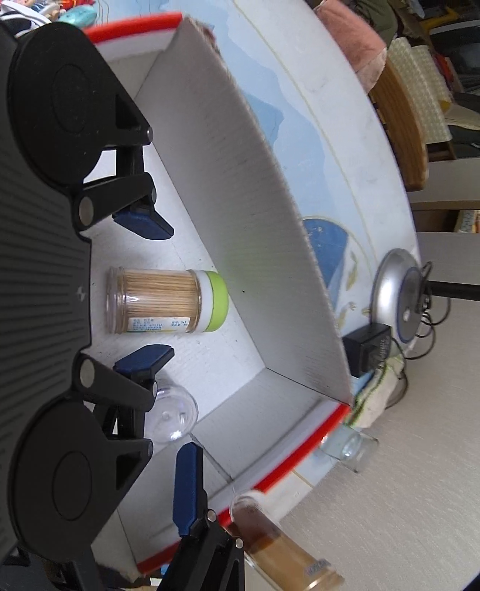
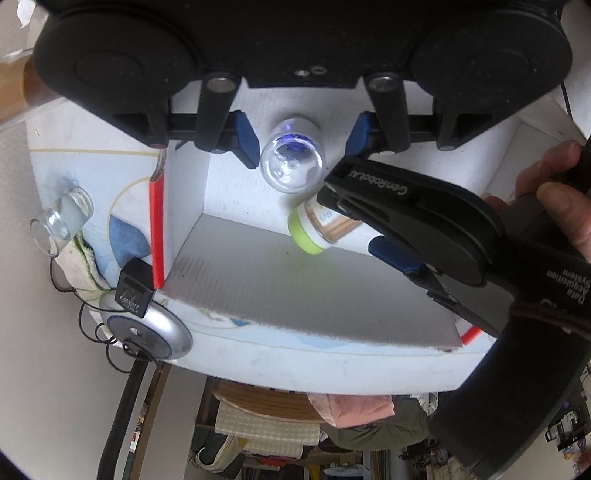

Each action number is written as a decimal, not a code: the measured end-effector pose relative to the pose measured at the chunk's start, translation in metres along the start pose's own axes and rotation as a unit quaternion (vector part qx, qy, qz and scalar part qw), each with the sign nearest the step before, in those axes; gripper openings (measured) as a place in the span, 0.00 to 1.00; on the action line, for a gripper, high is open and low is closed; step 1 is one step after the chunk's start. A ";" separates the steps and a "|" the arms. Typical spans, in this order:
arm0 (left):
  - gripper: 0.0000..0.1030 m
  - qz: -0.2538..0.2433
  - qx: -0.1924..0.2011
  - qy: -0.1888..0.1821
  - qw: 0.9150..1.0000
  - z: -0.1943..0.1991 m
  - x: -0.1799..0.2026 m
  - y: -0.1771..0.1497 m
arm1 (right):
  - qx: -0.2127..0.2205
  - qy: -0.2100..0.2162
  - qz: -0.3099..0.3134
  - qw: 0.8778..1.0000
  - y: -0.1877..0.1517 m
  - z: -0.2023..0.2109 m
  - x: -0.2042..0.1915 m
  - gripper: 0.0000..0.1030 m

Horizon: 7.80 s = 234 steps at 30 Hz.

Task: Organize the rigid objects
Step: 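Open both grippers to release jar and cup, then lift both tools out, then move both tools back to the item cluster on the table, then grasp the green highlighter with the left gripper while the right grasps the tape dispenser, then carry the highlighter into the shoebox with the left tool while the right carries the dispenser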

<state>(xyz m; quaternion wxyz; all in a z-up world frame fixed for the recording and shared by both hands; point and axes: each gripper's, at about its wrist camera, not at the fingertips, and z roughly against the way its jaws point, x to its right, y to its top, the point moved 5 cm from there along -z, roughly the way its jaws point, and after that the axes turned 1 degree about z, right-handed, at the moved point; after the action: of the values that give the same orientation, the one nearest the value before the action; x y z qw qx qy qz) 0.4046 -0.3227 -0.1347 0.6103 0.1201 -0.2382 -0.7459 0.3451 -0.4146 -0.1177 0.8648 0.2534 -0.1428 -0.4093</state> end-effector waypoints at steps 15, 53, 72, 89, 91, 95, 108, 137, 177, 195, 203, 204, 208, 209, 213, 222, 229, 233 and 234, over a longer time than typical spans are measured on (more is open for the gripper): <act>0.70 -0.007 0.085 0.010 0.996 0.080 0.001 -0.018 | 0.045 0.011 -0.030 0.998 -0.004 0.045 -0.007 0.73; 1.00 0.027 0.196 -0.017 0.980 0.233 -0.117 -0.153 | 0.135 0.011 -0.127 0.983 -0.003 0.116 -0.146 0.96; 1.00 0.034 0.202 0.029 0.978 0.243 -0.220 -0.238 | 0.103 0.030 -0.110 0.988 0.006 0.082 -0.247 0.96; 1.00 0.084 0.133 0.036 0.987 0.182 -0.283 -0.280 | 0.049 0.027 -0.066 0.996 0.027 0.019 -0.302 0.94; 1.00 0.086 0.127 0.039 0.987 0.176 -0.287 -0.283 | 0.042 0.027 -0.059 0.997 0.031 0.010 -0.308 0.92; 1.00 0.085 0.121 0.047 0.988 0.164 -0.294 -0.287 | 0.031 0.030 -0.051 0.998 0.042 -0.008 -0.322 0.92; 0.99 0.052 0.113 0.049 0.991 0.145 -0.299 -0.291 | -0.014 0.020 -0.048 0.999 0.062 -0.066 -0.349 0.90; 0.50 -0.020 0.110 0.027 0.993 0.151 -0.264 -0.296 | -0.067 0.015 -0.098 0.993 0.038 -0.079 -0.325 0.58; 0.15 0.016 0.098 0.032 0.995 0.150 -0.245 -0.285 | -0.056 0.001 -0.097 0.994 0.025 -0.068 -0.317 0.62; 0.15 0.049 0.131 -0.008 0.990 0.198 -0.202 -0.237 | 0.004 0.045 -0.070 0.996 0.026 0.023 -0.278 0.62; 0.15 0.015 0.152 -0.021 0.988 0.209 -0.159 -0.194 | 0.037 0.038 -0.077 0.996 0.029 0.057 -0.230 0.62; 0.15 0.010 0.154 -0.022 0.988 0.209 -0.152 -0.189 | 0.041 0.035 -0.079 0.995 0.029 0.059 -0.223 0.62; 0.15 -0.002 0.158 -0.029 0.987 0.205 -0.129 -0.169 | 0.048 0.025 -0.084 0.995 0.027 0.066 -0.194 0.62; 0.15 -0.006 0.159 -0.029 0.987 0.203 -0.123 -0.163 | 0.048 0.022 -0.086 0.995 0.027 0.067 -0.187 0.62; 0.15 -0.018 0.158 -0.025 0.987 0.191 -0.103 -0.144 | 0.048 0.008 -0.087 0.995 0.023 0.067 -0.159 0.62; 0.15 -0.026 0.150 -0.019 0.988 0.163 -0.065 -0.103 | 0.038 -0.009 -0.096 0.995 0.011 0.058 -0.097 0.62; 0.15 -0.026 0.136 -0.007 0.990 0.135 -0.044 -0.070 | 0.031 -0.022 -0.087 0.995 0.006 0.041 -0.061 0.62; 0.15 -0.023 0.117 0.009 0.993 0.111 -0.038 -0.056 | 0.020 -0.008 -0.068 0.997 0.004 0.028 -0.052 0.62; 0.15 -0.020 0.112 0.013 0.993 0.104 -0.037 -0.052 | 0.016 -0.003 -0.062 0.998 0.003 0.025 -0.051 0.61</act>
<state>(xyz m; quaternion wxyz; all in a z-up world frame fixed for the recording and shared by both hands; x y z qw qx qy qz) 0.3195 -0.2578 -0.0753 0.5810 0.2023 -0.3092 -0.7252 0.3041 -0.3808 -0.0974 0.8331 0.2743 -0.1363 -0.4606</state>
